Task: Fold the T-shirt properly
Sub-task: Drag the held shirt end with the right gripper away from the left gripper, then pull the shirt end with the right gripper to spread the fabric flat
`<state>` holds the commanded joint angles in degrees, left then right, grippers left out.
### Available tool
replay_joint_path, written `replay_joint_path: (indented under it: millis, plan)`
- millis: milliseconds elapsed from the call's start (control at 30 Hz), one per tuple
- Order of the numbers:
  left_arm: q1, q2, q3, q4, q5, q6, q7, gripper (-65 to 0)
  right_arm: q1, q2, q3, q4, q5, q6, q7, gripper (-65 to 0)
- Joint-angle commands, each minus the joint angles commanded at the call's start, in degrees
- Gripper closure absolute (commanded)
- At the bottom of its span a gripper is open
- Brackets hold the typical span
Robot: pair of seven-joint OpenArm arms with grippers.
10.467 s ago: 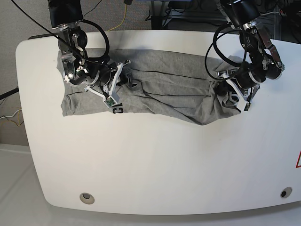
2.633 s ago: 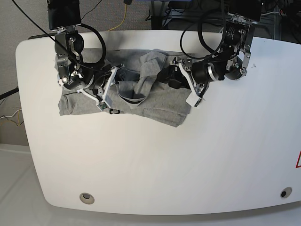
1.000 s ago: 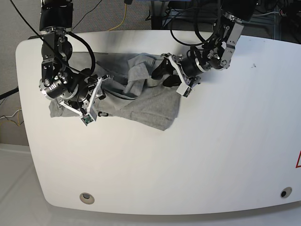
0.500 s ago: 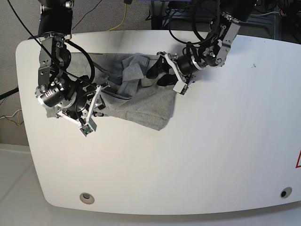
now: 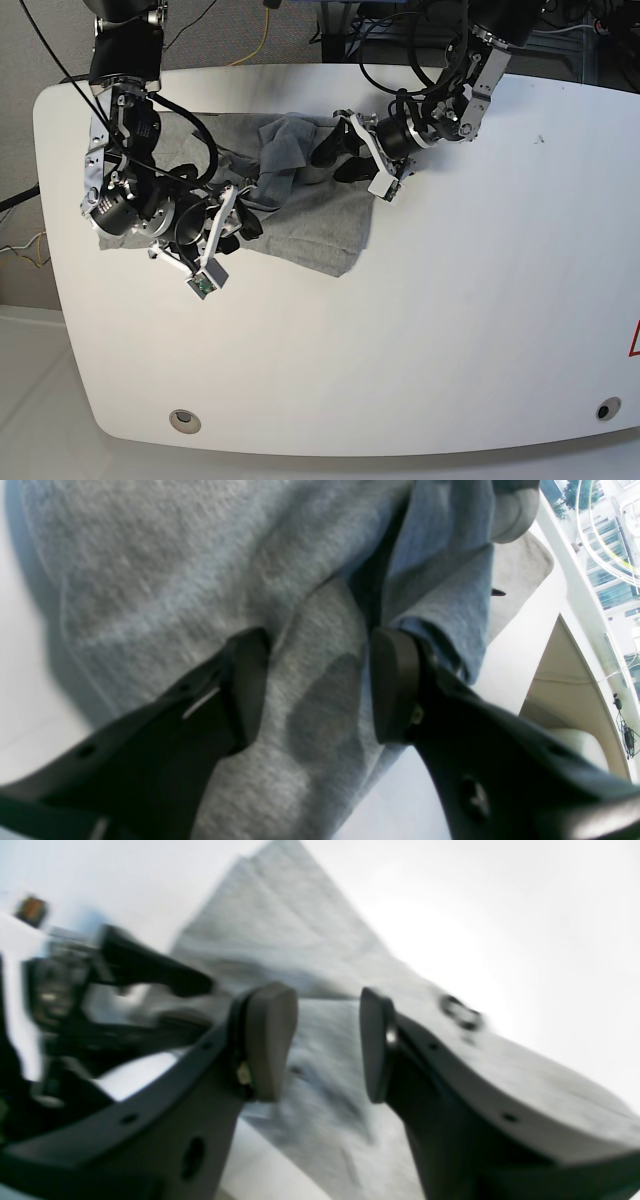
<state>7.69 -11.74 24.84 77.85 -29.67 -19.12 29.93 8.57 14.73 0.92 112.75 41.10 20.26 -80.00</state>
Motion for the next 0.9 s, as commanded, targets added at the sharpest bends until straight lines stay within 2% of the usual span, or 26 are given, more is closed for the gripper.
replay_joint_path:
  millis: [533, 700, 900]
  plan:
    - [0.0, 0.2, 0.1, 0.0, 0.0, 0.0, 0.1, -31.3, -0.5, -5.5, 0.0, -0.2, -0.5, 0.0, 0.0, -23.8]
    - [0.0, 0.2, 0.1, 0.0, 0.0, 0.0, 0.1, -31.3, -0.4, -8.1, -0.6, -0.3, -4.9, 0.09, 0.0, -23.8]
    - [0.0, 0.1, 0.1, 0.0, 0.0, 0.0, 0.1, -31.3, 0.7, -9.5, -6.9, -1.3, -13.1, 0.44, 0.6, -23.8]
